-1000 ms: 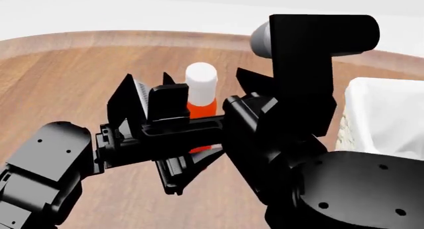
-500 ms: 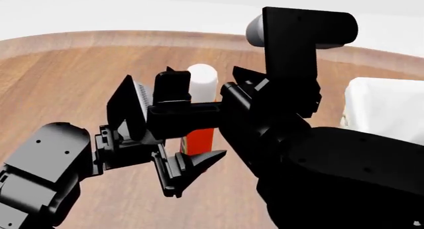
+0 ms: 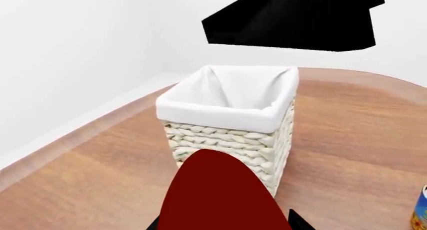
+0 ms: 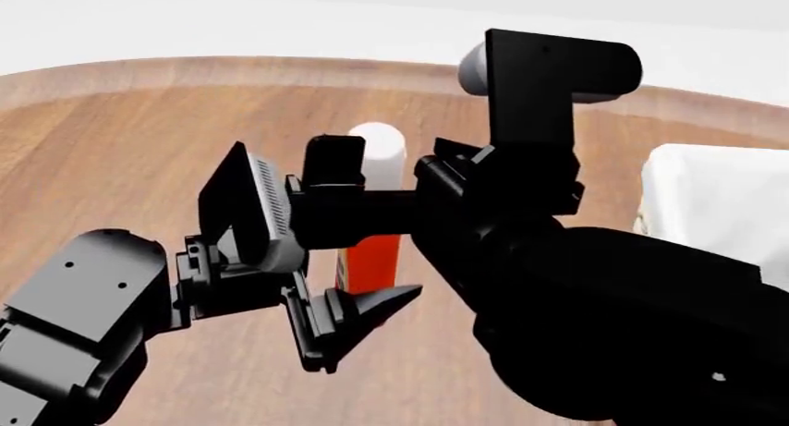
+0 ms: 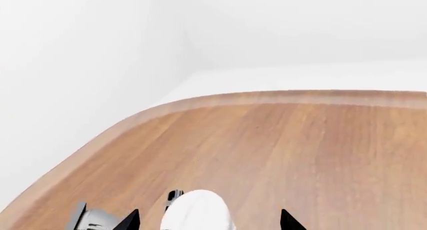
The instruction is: Pick up the ketchup, and put it in the basket.
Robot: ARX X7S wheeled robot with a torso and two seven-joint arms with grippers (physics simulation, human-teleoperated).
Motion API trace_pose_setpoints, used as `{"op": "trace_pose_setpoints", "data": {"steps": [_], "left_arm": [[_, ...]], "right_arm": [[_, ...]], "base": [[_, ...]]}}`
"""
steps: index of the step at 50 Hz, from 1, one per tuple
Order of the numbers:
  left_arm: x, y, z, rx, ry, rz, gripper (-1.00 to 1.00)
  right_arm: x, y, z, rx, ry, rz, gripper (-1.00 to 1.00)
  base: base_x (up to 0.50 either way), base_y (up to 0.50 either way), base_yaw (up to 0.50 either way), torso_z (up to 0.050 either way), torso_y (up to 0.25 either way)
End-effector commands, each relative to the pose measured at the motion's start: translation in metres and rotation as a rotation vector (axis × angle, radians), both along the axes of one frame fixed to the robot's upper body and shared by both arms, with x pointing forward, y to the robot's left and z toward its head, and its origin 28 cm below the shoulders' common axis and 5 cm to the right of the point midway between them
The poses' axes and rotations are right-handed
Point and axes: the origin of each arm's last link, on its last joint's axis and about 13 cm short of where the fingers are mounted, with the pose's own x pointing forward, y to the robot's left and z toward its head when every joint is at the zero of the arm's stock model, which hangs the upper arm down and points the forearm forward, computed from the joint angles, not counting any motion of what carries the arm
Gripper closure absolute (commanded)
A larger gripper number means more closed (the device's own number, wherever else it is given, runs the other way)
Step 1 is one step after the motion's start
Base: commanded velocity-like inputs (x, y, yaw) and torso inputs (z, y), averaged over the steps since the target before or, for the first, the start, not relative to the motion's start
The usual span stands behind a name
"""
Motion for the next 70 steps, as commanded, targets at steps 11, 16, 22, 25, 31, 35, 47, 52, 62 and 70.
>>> {"op": "trace_pose_setpoints", "data": {"steps": [11,16,22,25,31,35,47,52,62,70], "left_arm": [[-0.003,-0.003,0.006,-0.025,0.001,-0.015,1.0],[-0.003,-0.003,0.006,-0.023,0.0,-0.016,1.0],[-0.003,-0.003,0.006,-0.025,-0.001,-0.013,1.0],[-0.003,-0.003,0.006,-0.021,-0.002,-0.015,1.0],[-0.002,-0.003,0.006,-0.021,-0.005,-0.013,1.0],[-0.003,-0.002,0.004,-0.019,-0.001,-0.014,1.0],[-0.003,-0.002,0.002,-0.005,-0.008,-0.002,1.0],[-0.002,-0.002,0.005,-0.027,0.003,0.007,-1.0],[-0.005,0.001,0.003,-0.03,0.006,-0.014,-1.0],[-0.006,0.001,0.0,-0.022,0.006,-0.019,-1.0]], "right_arm": [[0.014,0.002,-0.011,-0.001,0.034,0.011,-1.0],[0.014,0.002,-0.011,-0.005,0.032,0.017,-1.0],[0.014,0.003,-0.011,-0.009,0.029,0.021,1.0],[0.013,0.004,-0.012,-0.017,0.026,0.028,1.0],[0.012,0.003,-0.009,-0.018,0.019,0.025,1.0],[0.012,0.004,-0.011,-0.018,0.02,0.029,1.0],[0.012,0.003,-0.011,-0.019,0.018,0.026,1.0],[0.014,0.002,-0.012,-0.015,0.019,0.026,1.0],[0.022,0.0,-0.012,-0.033,-0.017,0.01,1.0],[0.038,-0.008,-0.006,-0.017,-0.024,-0.039,1.0]], "base": [[0.0,0.0,0.0,0.0,0.0],[0.0,0.0,0.0,0.0,0.0],[0.0,0.0,0.0,0.0,0.002],[0.0,0.0,0.0,0.0,0.0],[0.0,0.0,0.0,0.003,0.0],[0.0,0.0,0.0,0.0,0.0],[0.0,0.0,0.0,0.0,0.0],[0.0,0.0,0.0,0.0,0.0],[0.0,0.0,0.0,0.0,0.0],[0.0,0.0,0.0,0.0,0.001]]}}
